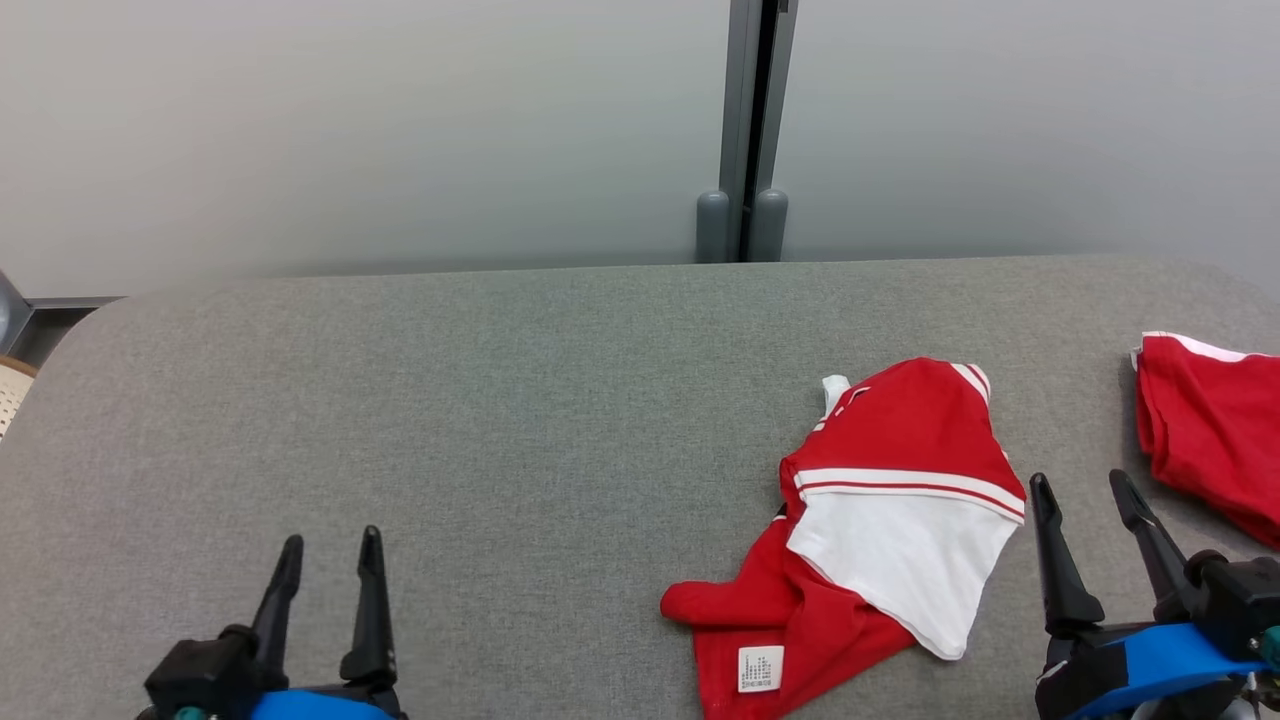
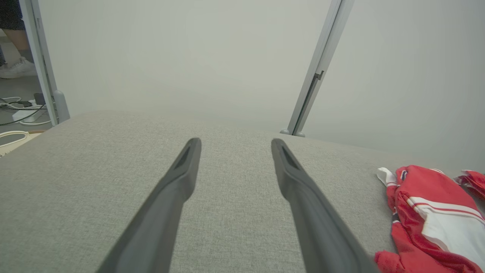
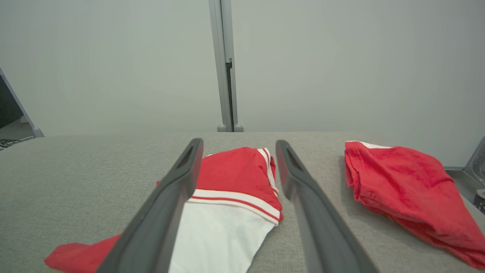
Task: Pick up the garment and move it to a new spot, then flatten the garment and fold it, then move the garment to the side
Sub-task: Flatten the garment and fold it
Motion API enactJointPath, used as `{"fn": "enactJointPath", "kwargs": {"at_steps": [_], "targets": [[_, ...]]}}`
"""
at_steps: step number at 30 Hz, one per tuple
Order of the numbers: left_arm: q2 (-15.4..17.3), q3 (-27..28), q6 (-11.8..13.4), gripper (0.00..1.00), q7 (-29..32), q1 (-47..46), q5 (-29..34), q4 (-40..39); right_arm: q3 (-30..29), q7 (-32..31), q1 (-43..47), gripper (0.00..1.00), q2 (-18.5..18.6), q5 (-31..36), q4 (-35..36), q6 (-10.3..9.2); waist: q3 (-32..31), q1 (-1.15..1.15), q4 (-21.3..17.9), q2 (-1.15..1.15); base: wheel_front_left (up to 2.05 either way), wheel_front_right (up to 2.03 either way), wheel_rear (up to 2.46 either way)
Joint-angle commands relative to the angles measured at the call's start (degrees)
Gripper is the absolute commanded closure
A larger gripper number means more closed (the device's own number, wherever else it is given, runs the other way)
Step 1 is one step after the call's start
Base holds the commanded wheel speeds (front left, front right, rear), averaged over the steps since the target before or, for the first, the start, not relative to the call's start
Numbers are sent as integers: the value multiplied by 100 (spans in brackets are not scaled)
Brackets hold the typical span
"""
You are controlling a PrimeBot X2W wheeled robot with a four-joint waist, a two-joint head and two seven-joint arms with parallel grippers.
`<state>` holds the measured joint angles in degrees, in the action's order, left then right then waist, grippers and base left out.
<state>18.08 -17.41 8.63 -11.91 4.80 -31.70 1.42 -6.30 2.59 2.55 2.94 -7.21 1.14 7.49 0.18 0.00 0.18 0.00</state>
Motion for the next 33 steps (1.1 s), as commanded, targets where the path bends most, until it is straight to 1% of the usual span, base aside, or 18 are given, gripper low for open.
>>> {"fn": "enactJointPath", "kwargs": {"at_steps": [1,2,3,6,10,12,14,18,23,30,33], "targets": [[-27,-121,-73,0,93,-130,34,64,15,22,-46,0,-7,-50,-31,1,4,0,-36,0,0,0,0],[-27,-121,-73,0,93,-130,34,64,15,22,-46,0,-7,-50,-31,1,4,0,-36,0,0,0,0],[-54,-243,-141,0,179,-190,65,124,32,30,-48,0,-7,-56,-58,1,10,0,-57,0,0,0,0],[-182,-786,-512,0,489,-437,139,425,119,42,-86,0,-6,-92,-125,1,72,0,-137,0,0,0,0],[-500,-1415,-1092,0,859,-906,137,1171,232,56,-152,0,-5,-138,-175,1,168,0,-251,0,0,0,0],[-657,-1640,-1269,0,955,-1166,156,1544,290,60,-190,0,-6,-138,-195,1,220,0,-320,0,0,0,0],[-772,-1816,-1382,0,1039,-1393,183,1885,326,55,-226,0,-3,-139,-203,1,271,0,-395,0,0,0,0],[-901,-2092,-1492,0,1199,-1829,260,2493,379,56,-265,0,-4,-147,-203,1,370,0,-533,0,0,0,0],[-1044,-2122,-1549,0,1543,-2131,-11,3101,426,87,-309,0,-4,-180,-251,1,455,0,-696,0,0,0,0],[-1166,-2198,-1574,0,2023,-2303,-321,3516,521,130,-343,0,-4,-214,-319,1,514,0,-879,0,0,0,0],[-1200,-2259,-1571,0,2324,-2330,-403,3710,537,144,-341,0,-4,-220,-320,1,524,0,-926,0,0,0,0]]}}
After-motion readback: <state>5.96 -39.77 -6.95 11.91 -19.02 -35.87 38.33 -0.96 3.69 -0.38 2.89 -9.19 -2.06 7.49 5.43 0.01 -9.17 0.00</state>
